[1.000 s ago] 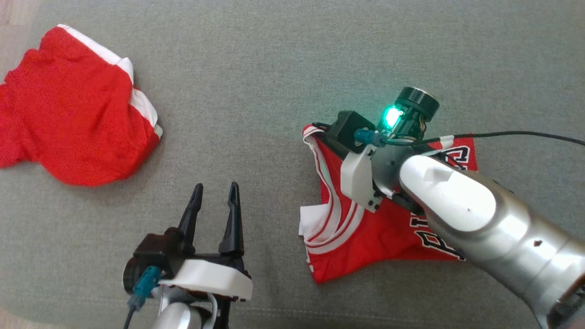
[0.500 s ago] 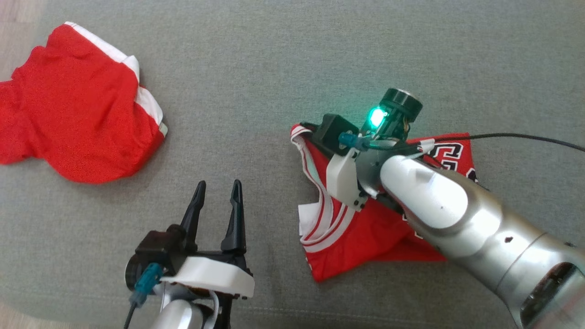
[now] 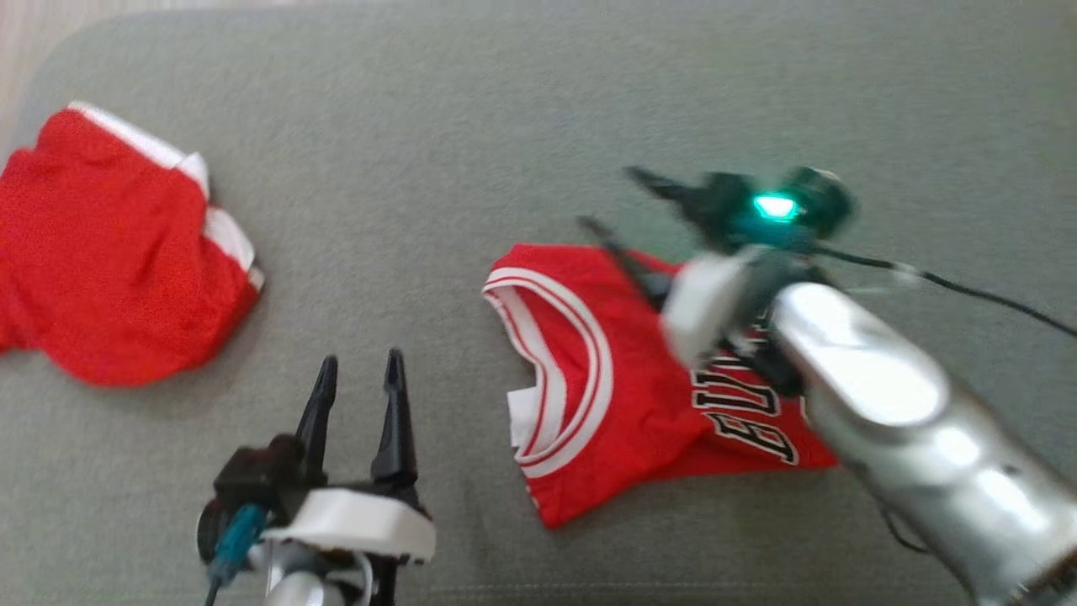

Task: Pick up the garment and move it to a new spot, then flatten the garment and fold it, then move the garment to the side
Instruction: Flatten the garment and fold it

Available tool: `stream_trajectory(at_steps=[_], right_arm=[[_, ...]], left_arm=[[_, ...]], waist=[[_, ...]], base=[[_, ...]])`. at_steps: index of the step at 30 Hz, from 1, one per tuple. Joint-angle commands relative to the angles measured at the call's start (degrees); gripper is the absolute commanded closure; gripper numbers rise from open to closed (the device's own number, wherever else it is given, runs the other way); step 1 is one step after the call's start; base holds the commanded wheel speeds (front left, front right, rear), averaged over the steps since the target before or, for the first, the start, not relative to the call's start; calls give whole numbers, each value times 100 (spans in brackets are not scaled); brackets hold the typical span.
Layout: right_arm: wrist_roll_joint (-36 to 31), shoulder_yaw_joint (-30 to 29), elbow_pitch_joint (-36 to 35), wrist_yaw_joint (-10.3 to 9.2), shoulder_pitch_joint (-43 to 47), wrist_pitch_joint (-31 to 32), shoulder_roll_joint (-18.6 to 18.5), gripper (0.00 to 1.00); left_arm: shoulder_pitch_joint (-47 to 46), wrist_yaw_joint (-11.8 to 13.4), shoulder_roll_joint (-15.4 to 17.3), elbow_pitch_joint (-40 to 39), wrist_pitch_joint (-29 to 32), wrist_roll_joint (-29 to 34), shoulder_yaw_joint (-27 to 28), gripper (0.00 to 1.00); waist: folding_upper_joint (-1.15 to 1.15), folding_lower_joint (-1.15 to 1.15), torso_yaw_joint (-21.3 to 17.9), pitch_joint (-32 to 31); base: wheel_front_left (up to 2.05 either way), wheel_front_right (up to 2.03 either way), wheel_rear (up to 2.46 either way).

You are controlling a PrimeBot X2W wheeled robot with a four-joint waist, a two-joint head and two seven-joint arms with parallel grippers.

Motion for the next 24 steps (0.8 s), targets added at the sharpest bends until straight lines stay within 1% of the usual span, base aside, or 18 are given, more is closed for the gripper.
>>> stream_trajectory(at_steps=[1, 3, 6, 9, 11, 12, 14, 17, 20, 24], right_arm=[[-95, -396, -297, 39, 336, -26, -130, 0], [-289, -995, -565, 39, 755, 10, -264, 0], [-605, -1945, -1059, 39, 1539, 52, -317, 0], [-945, -2794, -1616, 39, 2399, 82, -210, 0], [-1168, -3212, -1954, 39, 2947, 56, -85, 0], [-1168, -3212, -1954, 39, 2947, 56, -85, 0], [-1419, -3495, -2208, 39, 3420, 19, 34, 0], [-1628, -3711, -2423, 39, 3941, 12, 241, 0], [-1750, -3715, -2565, 39, 4193, 29, 422, 0], [-1797, -3488, -2630, 39, 4240, -47, 571, 0]], left_arm=[[14, 14, -15, -177, -70, 65, 238, 0], [96, 1, -15, -196, -70, 85, 300, 0], [193, -34, -15, -198, -70, 109, 352, 0], [258, -64, -15, -195, -70, 122, 393, 0], [302, -92, -15, -188, -70, 137, 417, 0], [302, -92, -15, -188, -70, 137, 417, 0], [350, -129, -15, -169, -70, 166, 430, 0], [402, -171, -15, -147, -70, 195, 461, 0], [433, -200, -15, -138, -70, 222, 498, 0], [417, -221, -15, -137, -70, 244, 497, 0]], waist=[[0, 0, -214, -197], [0, 0, -312, -285], [0, 0, -406, -391], [0, 0, -459, -479], [0, 0, -490, -535], [0, 0, -490, -535], [0, 0, -521, -580], [0, 0, -555, -624], [0, 0, -576, -650], [0, 0, -564, -649]], base=[[0, 0, 0], [0, 0, 0], [0, 0, 0], [0, 0, 0], [0, 0, 0], [0, 0, 0], [0, 0, 0], [0, 0, 0], [0, 0, 0], [0, 0, 0]])
